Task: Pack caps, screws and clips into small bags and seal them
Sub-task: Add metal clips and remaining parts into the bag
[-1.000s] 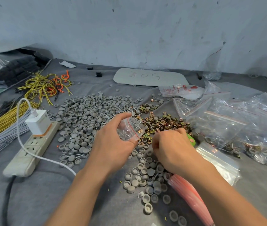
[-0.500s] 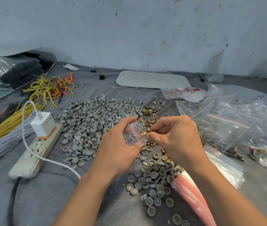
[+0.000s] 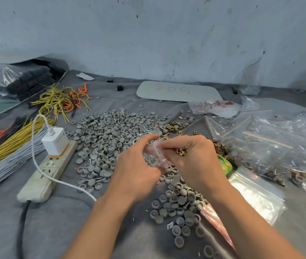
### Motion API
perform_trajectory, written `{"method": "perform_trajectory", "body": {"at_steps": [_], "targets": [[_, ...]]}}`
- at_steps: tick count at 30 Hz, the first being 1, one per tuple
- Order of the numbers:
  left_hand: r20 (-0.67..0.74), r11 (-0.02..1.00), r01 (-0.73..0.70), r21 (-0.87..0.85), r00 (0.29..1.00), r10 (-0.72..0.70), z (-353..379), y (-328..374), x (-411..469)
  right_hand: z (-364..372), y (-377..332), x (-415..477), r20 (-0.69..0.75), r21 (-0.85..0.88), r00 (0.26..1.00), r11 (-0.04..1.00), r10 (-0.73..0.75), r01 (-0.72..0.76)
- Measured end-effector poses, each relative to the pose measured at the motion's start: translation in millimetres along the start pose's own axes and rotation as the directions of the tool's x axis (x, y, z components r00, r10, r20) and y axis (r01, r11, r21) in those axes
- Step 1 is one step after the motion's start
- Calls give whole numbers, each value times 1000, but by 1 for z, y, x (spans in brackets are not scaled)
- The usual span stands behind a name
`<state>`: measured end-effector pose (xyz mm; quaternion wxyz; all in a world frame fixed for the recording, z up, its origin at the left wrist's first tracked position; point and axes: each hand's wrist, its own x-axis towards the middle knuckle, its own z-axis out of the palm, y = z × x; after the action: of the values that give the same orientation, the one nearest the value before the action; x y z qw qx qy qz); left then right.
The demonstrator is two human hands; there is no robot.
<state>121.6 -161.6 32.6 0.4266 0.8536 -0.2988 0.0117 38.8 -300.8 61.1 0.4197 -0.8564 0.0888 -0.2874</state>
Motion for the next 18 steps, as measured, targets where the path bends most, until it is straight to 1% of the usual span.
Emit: {"method": "perform_trajectory", "body": {"at_steps": [1, 3, 5, 6, 7, 9, 10, 11, 12, 13, 15, 17, 18], "targets": [[-4, 1000, 6, -10, 1000, -6, -1, 0, 0, 1, 0, 0, -11, 12, 1000, 1000, -26, 26], [-20, 998, 23, -58, 999, -25, -3, 0, 0, -1, 0, 1, -68, 74, 998, 997, -14, 19], [-61, 994, 30, -102, 997, -37, -6, 0, -1, -5, 1, 2, -135, 72, 990, 997, 48, -39], [-88, 992, 30, -121, 995, -40, -7, 1, -1, -6, 3, 2, -127, 71, 987, 993, 99, -91], [-113, 989, 33, -141, 992, -49, -8, 2, -1, -7, 2, 2, -61, 99, 985, 983, 160, -154], [-135, 987, 51, -154, 988, -73, -8, 4, -2, -4, -1, -3, 141, 176, 962, 950, 233, -256], [-139, 991, 50, -126, 988, -68, -8, 6, -2, 0, -3, -5, 228, 189, 944, 940, 238, -283], [-142, 996, 41, -85, 988, -53, -7, 8, -3, 5, -5, -7, 273, 193, 937, 941, 220, -277], [-142, 998, 32, -51, 989, -39, -7, 9, -3, 10, -5, -8, 266, 192, 944, 949, 196, -252], [-136, 999, 30, -38, 990, -35, -7, 11, -4, 12, -5, -8, 212, 189, 958, 953, 195, -236], [-104, 996, 37, -79, 993, -45, -9, 13, -5, 12, -4, -6, 77, 196, 972, 952, 223, -234], [-65, 974, 70, -218, 994, -86, -14, 12, -5, 7, -1, -3, 1, 257, 967, 934, 255, -247], [-56, 939, 92, -331, 992, -117, -17, 12, -5, 3, -1, -1, -17, 286, 966, 927, 259, -243]]}}
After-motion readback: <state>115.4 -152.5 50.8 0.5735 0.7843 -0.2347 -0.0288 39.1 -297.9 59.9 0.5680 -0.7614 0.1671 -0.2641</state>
